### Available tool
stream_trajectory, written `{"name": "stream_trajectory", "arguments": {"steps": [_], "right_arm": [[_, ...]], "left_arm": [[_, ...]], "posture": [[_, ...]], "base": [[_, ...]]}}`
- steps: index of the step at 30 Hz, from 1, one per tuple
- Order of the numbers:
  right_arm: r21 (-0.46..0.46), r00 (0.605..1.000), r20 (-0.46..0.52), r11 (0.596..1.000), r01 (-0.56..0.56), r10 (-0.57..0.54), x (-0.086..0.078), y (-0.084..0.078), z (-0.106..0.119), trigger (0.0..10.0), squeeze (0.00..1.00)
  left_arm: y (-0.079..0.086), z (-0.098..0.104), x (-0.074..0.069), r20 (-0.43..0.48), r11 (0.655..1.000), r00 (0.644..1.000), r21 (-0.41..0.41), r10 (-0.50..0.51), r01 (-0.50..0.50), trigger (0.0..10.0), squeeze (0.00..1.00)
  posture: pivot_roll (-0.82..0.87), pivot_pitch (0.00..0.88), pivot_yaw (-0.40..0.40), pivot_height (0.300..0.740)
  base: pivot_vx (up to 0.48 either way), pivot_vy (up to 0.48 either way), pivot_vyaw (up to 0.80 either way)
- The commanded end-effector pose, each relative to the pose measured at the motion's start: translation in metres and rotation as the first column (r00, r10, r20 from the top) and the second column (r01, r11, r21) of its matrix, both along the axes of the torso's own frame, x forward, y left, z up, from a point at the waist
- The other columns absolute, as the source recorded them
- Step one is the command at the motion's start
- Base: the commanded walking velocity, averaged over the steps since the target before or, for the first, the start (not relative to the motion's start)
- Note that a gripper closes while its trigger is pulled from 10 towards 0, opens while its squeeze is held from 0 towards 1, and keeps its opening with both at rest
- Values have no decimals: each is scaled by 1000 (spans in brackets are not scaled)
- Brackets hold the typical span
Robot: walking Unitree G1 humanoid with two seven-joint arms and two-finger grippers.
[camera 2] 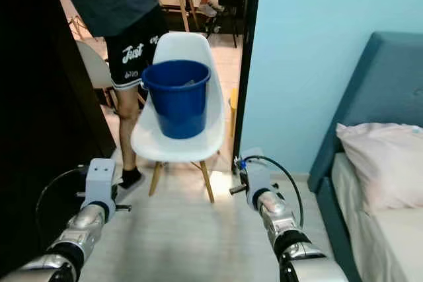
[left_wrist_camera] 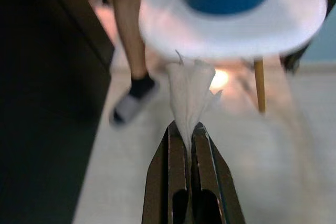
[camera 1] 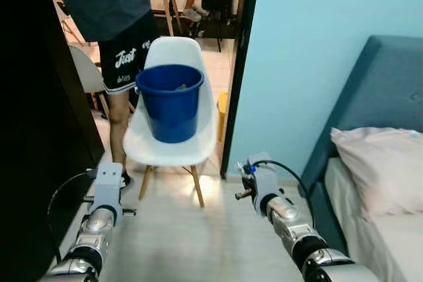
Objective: Clean up the room
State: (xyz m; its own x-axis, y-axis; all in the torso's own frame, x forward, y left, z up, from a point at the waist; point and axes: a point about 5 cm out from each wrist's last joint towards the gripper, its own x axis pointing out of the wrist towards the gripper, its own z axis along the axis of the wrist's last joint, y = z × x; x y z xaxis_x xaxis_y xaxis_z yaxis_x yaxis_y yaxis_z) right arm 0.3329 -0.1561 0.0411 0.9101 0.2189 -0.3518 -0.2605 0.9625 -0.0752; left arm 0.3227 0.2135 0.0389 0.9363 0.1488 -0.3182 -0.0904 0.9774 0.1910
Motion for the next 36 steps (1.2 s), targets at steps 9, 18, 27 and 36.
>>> {"name": "stream_trajectory", "arguments": {"steps": [9,18,27,36], "right_arm": [[99,988,132,991,-91,77,20,20,33,10000,0],[165,969,172,965,-204,176,22,42,43,10000,0],[186,964,184,956,-226,192,22,41,45,10000,0],[210,947,233,939,-272,222,26,50,55,10000,0]], "left_arm": [[-8,24,17,104,999,994,27,-27,24,10000,0],[-13,49,31,215,1000,976,12,-30,28,10000,0],[-11,62,38,262,1000,965,-7,-20,22,10000,0],[-25,74,43,326,992,941,-58,-90,115,10000,0]], "posture": [[-71,0,-13,740],[-67,0,-18,740],[-70,0,-12,740],[-69,0,-4,740]], "base": [[439,0,0],[439,0,0],[437,0,0],[438,0,0]]}}
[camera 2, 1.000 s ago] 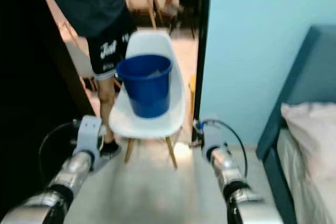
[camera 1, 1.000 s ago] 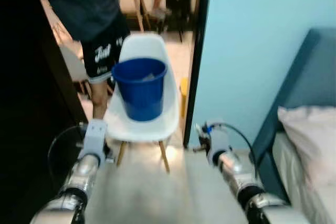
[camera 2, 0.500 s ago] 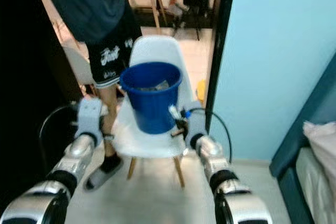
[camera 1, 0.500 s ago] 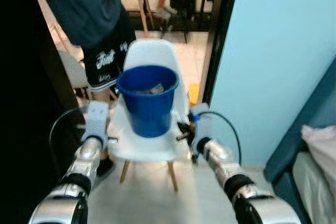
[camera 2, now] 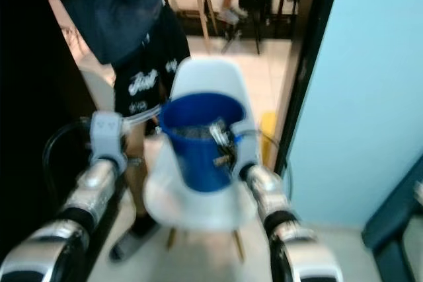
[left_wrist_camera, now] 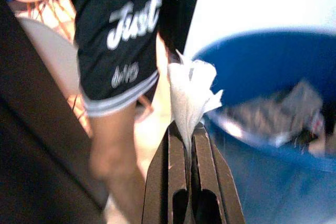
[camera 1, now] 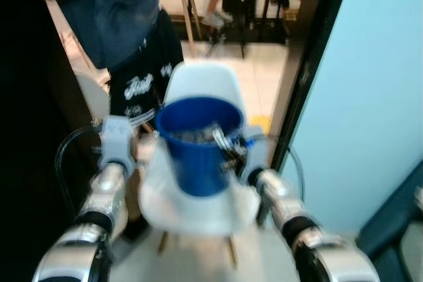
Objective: Clean up the room
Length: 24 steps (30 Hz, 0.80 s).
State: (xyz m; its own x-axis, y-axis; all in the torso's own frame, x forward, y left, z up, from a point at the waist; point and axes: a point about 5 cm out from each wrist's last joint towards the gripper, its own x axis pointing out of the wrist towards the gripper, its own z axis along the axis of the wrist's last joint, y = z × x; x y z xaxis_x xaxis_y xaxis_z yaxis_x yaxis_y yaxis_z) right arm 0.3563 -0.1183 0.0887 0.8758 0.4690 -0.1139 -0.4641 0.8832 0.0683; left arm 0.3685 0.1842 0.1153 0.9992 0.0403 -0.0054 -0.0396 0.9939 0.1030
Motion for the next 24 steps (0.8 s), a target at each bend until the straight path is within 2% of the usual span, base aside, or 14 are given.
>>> {"name": "stream_trajectory", "arguments": {"steps": [1,2,4,9,13,18,21,24], "right_arm": [[20,999,32,999,-34,33,2,12,8,10000,0],[30,998,44,999,-38,36,5,15,13,10000,0],[32,998,47,999,-41,39,6,16,15,10000,0],[29,997,55,998,-48,47,7,15,18,10000,0],[1,996,63,998,-56,56,7,14,18,10000,0],[6,997,62,998,-54,54,7,14,18,10000,0],[7,997,62,998,-56,56,7,15,18,10000,0],[3,996,62,998,-60,59,7,16,18,10000,0]], "left_arm": [[5,-3,-3,2,1000,1000,-9,-6,6,10000,0],[-7,0,-2,26,997,997,-27,-73,74,10000,0],[-14,2,-1,38,993,993,-37,-111,113,10000,0],[-17,3,-1,35,990,990,-38,-136,137,10000,0],[-20,-1,-1,14,986,987,-47,-160,161,10000,0],[-24,-4,-2,-3,980,981,-52,-194,194,10000,0],[-31,-9,-4,-30,972,972,-33,-233,232,10000,0],[-34,-18,-7,-94,969,966,32,-240,244,10000,0]], "posture": [[-69,0,-4,740],[-70,0,-2,740],[-70,0,-4,740],[-70,0,-4,740],[-73,0,-3,740],[-72,0,-2,740],[-71,0,-2,740],[-77,0,0,740]], "base": [[439,0,0],[435,0,-781],[433,0,-781],[422,0,-774],[328,0,0],[0,0,0],[0,0,0],[0,0,0]]}}
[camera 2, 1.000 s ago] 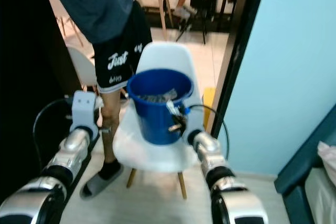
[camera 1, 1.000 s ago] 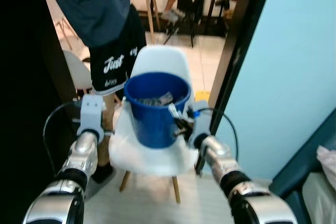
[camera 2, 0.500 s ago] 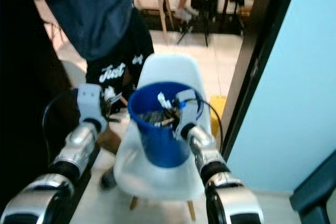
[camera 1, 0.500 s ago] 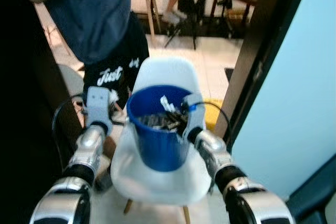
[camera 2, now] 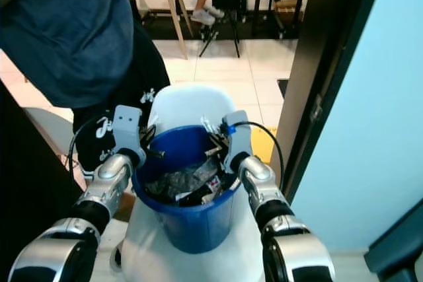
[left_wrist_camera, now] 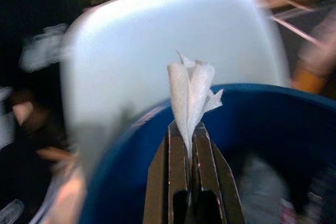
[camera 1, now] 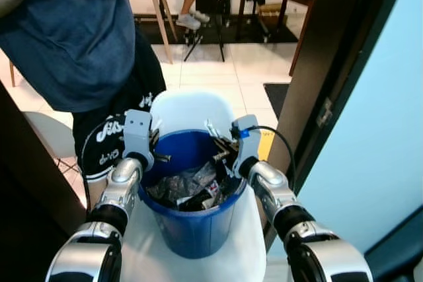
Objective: Clean up the room
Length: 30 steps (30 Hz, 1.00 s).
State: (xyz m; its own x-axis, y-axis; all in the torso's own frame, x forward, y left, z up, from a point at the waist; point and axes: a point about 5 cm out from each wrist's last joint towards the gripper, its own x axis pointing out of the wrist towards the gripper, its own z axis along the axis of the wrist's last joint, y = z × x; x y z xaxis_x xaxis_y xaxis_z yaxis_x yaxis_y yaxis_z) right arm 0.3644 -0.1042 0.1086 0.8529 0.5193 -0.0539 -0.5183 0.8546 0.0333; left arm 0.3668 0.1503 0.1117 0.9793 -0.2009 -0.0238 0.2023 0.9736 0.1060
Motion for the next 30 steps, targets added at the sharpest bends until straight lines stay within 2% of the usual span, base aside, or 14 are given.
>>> {"name": "stream_trajectory", "arguments": {"steps": [1,3,5,6,7,8,13,23,24,25,26,27,28,30], "right_arm": [[5,1000,-8,1000,-2,2,-1,2,-2,10000,0],[5,1000,-8,1000,-2,2,-1,2,-2,10000,0],[3,1000,-7,1000,-4,4,-1,2,-2,10000,0],[3,1000,-4,1000,-5,5,-1,2,-1,10000,0],[3,1000,-4,1000,-5,5,-1,2,-1,10000,0],[2,1000,1,1000,-6,6,-1,2,-1,10000,0],[5,1000,12,1000,-14,14,-1,4,1,10000,0],[2,999,21,999,-41,41,-3,10,2,10000,0],[-17,999,22,999,-43,43,-2,11,2,10000,0],[-41,999,19,999,-36,37,-1,12,2,10000,0],[-41,999,19,999,-36,37,-1,12,2,10000,0],[-71,1000,20,997,-19,20,1,12,3,10000,0],[-82,1000,21,996,-19,20,2,14,4,10000,0],[-96,999,23,995,-33,36,3,21,7,10000,0]], "left_arm": [[0,-14,-5,-66,999,998,47,-1,4,10000,0],[0,-14,-5,-66,999,998,47,-1,4,10000,0],[0,-20,-6,-90,996,996,84,5,2,10000,0],[-5,-24,-8,-108,995,994,92,-13,23,10000,663],[-5,-24,-8,-108,995,994,92,-13,23,10000,663],[-10,-28,-10,-121,996,992,74,-39,48,10000,1000],[-18,-32,-11,-145,993,987,89,-63,76,10000,1000],[-13,-29,-8,-139,995,990,88,-25,37,10000,1000],[-11,-25,-7,-136,1000,991,16,-11,13,10000,1000],[-10,-19,-3,-123,995,992,-95,4,-15,10000,1000],[-10,-19,-3,-123,995,992,-95,4,-15,10000,1000],[-10,-10,0,-94,981,996,-192,1,-19,10000,1000],[-10,3,4,-38,965,999,-261,-3,-7,10000,1000],[-12,29,9,74,949,997,-315,-6,30,10000,1000]], "posture": [[-77,0,0,740],[-77,0,0,740],[-80,0,1,740],[-85,0,3,740],[-85,0,3,740],[-89,0,7,740],[-97,0,10,740],[-97,0,7,740],[-95,0,3,740],[-87,0,-3,740],[-87,0,-3,740],[-83,0,-6,740],[-71,0,-14,740],[-56,0,-23,740]], "base": [[0,0,0],[0,0,0],[0,0,0],[0,0,0],[0,0,0],[0,0,0],[0,0,0],[0,0,0],[0,0,0],[0,0,0],[0,0,0],[0,0,0],[0,0,0],[0,0,0]]}}
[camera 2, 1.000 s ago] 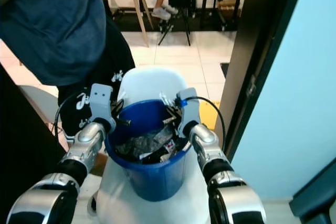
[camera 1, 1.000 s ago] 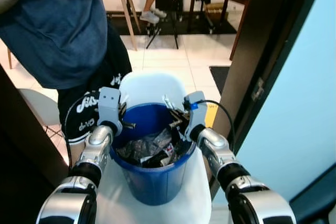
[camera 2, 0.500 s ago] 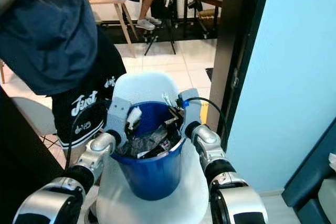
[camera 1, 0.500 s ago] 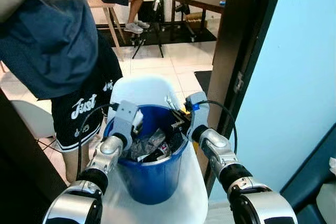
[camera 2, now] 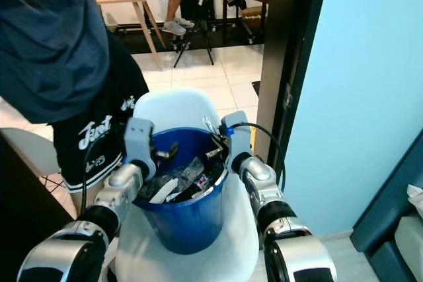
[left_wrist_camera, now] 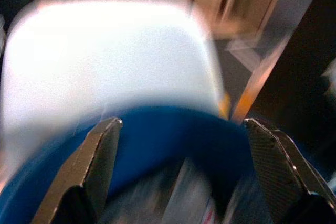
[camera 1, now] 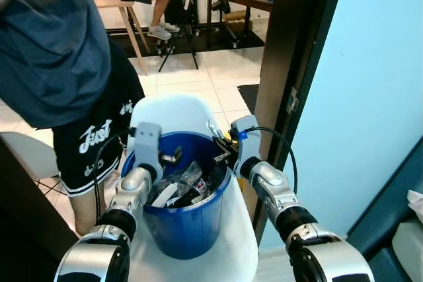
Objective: Clean up the room
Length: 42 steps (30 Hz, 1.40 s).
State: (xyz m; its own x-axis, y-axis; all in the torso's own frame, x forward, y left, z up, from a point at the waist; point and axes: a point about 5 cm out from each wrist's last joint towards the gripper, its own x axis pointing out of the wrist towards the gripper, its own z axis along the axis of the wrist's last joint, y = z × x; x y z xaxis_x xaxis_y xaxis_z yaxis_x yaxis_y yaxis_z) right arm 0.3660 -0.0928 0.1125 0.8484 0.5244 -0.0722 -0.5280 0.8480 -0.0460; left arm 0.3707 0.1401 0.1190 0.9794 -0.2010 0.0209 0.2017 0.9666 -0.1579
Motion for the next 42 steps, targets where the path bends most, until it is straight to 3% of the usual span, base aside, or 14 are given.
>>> {"name": "stream_trajectory", "arguments": {"steps": [1,4,5,9,11,15,18,19,21,22,27,32,38,42], "right_arm": [[-19,1000,-2,1000,-23,22,2,9,3,10000,0],[-24,999,-2,998,-53,53,2,19,6,10000,0],[-37,998,-3,997,-68,68,3,26,8,10000,0],[-50,994,-7,993,-112,111,2,43,11,10000,0],[-130,993,-42,984,-118,114,0,58,8,10000,0],[-246,995,-43,964,-102,94,-1,66,3,10000,0],[-260,995,-41,960,-103,96,-3,71,2,10000,0],[-228,993,-55,967,-111,102,-6,76,0,10000,98],[-178,991,-74,976,-122,110,-8,81,-1,10000,98],[-176,992,-63,977,-119,109,-8,82,0,10000,1000],[-197,998,-28,978,-64,59,-6,78,2,10000,1000],[-207,998,13,976,62,-60,4,55,6,10000,1000],[-203,995,22,974,102,-99,7,44,7,10000,1000],[-169,990,14,976,141,-141,9,27,5,10000,1000]], "left_arm": [[-1,21,6,84,999,996,-53,-5,9,10000,1000],[2,41,8,161,998,987,-57,19,-10,10000,1000],[6,49,9,186,999,982,-45,32,-24,10000,0],[11,64,10,239,999,970,7,44,-47,10000,0],[12,75,9,283,992,959,106,29,-61,10000,0],[9,75,7,295,985,956,163,-2,-48,10000,0],[6,73,5,287,987,958,160,-12,-35,10000,0],[3,72,2,282,988,959,155,-20,-25,10000,0],[0,72,0,276,989,961,148,-26,-16,10000,0],[-1,73,-1,278,989,960,149,-28,-14,10000,0],[-5,81,0,290,990,957,139,-33,-8,10000,0],[-10,83,0,294,989,954,144,-58,16,10000,0],[-12,81,-1,285,989,956,144,-67,27,10000,0],[-19,68,-3,232,984,966,160,-113,77,10000,0]], "posture": [[-56,0,-23,740],[-46,0,-27,740],[-37,0,-33,740],[-25,0,-37,740],[-1,0,-43,740],[10,0,-46,740],[9,0,-41,740],[11,0,-37,740],[11,0,-37,740],[12,0,-36,740],[5,0,-29,740],[-8,0,-19,740],[-15,0,-15,740],[-26,0,-11,740]], "base": [[0,0,0],[0,0,0],[0,0,0],[0,0,0],[0,0,0],[0,0,0],[0,0,0],[0,0,0],[0,0,0],[0,0,0],[0,0,0],[0,0,0],[0,0,0],[0,0,0]]}}
